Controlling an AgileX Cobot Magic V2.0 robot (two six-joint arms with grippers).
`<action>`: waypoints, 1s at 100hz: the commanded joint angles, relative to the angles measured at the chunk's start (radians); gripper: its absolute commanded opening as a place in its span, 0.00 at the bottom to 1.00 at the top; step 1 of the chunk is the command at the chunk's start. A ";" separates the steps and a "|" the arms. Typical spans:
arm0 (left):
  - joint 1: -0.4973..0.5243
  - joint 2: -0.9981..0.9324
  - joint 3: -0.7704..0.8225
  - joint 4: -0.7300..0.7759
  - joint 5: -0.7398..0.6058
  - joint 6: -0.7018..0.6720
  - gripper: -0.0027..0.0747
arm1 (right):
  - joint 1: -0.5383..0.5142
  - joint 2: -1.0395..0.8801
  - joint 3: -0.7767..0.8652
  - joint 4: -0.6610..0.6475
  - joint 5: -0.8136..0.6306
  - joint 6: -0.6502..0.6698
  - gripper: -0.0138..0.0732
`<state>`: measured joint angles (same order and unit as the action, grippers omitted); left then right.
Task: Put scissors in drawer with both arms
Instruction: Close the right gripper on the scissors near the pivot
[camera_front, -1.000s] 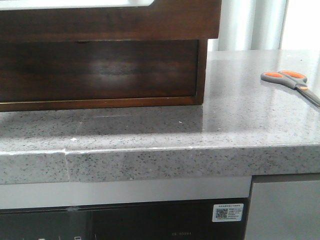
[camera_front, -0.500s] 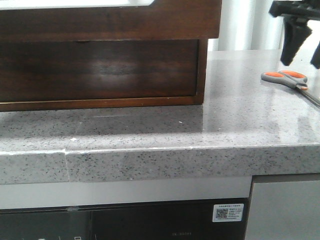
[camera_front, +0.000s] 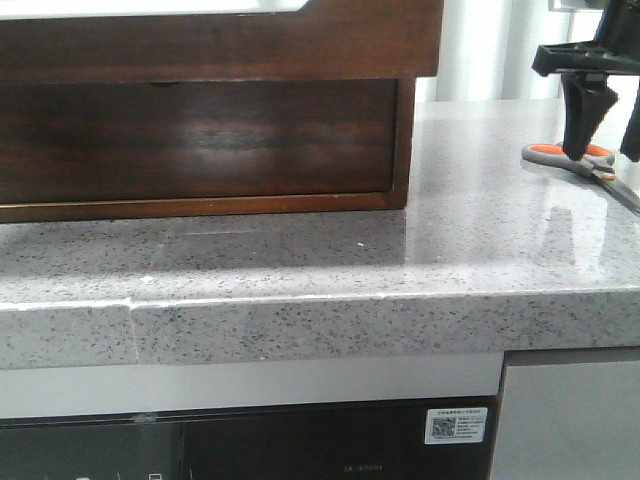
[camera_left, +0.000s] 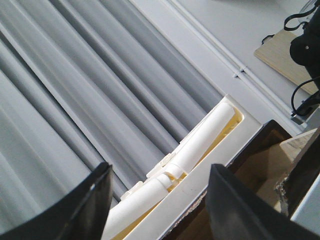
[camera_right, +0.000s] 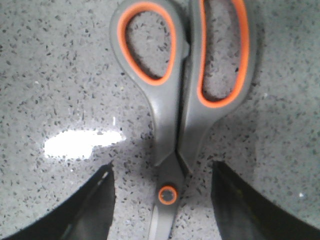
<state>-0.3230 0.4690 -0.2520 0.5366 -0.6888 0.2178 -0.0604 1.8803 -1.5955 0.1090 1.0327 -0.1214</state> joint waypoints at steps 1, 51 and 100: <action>-0.010 0.004 -0.037 -0.040 -0.052 -0.014 0.51 | -0.005 -0.047 -0.035 -0.008 -0.038 -0.003 0.55; -0.010 0.004 -0.037 -0.040 -0.052 -0.014 0.51 | -0.005 -0.047 -0.035 -0.013 -0.035 -0.003 0.55; -0.010 0.004 -0.037 -0.040 -0.052 -0.014 0.51 | -0.005 -0.036 -0.035 -0.021 -0.040 -0.003 0.55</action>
<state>-0.3230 0.4690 -0.2520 0.5366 -0.6888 0.2178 -0.0604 1.8826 -1.5955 0.0964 1.0202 -0.1214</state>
